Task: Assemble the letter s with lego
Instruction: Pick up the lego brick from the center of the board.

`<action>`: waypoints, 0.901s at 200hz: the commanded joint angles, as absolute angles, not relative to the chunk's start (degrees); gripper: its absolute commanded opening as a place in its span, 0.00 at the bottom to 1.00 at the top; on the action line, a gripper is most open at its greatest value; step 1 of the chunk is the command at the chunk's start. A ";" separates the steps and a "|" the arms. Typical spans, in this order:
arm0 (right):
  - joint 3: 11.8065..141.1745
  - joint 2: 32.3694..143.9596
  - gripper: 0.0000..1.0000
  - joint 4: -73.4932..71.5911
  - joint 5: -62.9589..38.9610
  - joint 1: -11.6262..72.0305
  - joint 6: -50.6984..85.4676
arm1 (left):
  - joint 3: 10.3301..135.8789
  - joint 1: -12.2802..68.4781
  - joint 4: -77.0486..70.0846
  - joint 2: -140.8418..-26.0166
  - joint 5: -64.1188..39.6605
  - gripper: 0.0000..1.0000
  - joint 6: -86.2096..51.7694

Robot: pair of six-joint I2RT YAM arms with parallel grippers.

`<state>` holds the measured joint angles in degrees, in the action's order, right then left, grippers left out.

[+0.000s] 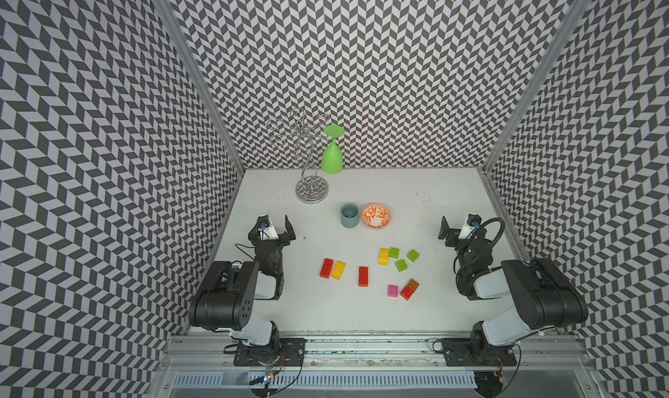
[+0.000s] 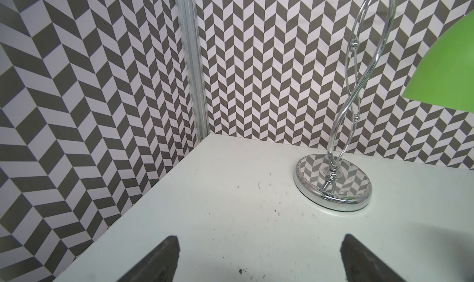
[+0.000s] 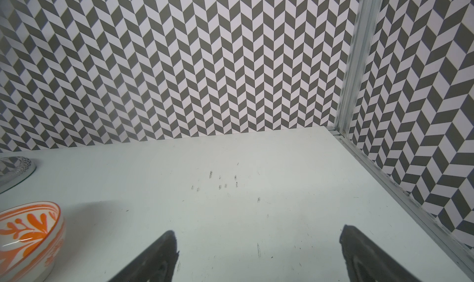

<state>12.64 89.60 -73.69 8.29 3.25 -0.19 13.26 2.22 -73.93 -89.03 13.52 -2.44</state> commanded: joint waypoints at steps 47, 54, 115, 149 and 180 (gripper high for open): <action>12.22 89.69 0.92 -78.03 7.98 3.15 0.13 | 13.24 1.67 -74.42 -88.95 11.60 0.97 -2.21; 12.21 88.49 0.87 -77.47 8.48 3.68 -0.33 | 13.11 1.75 -74.72 -88.88 11.64 0.92 -2.20; 29.61 71.44 0.85 -32.45 21.26 9.03 10.95 | 5.76 11.07 -90.68 -85.95 27.05 0.84 5.65; 39.47 68.37 0.85 -13.30 14.94 10.15 18.19 | 22.12 17.59 -52.09 -67.70 36.05 0.84 0.07; 49.27 68.51 0.89 2.35 5.71 11.38 21.62 | 42.76 19.17 -16.67 -61.50 32.26 0.68 -16.71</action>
<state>43.59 69.08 -13.82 13.41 10.04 16.43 30.81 18.04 -47.88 -65.49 31.81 -4.29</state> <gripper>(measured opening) 0.863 0.762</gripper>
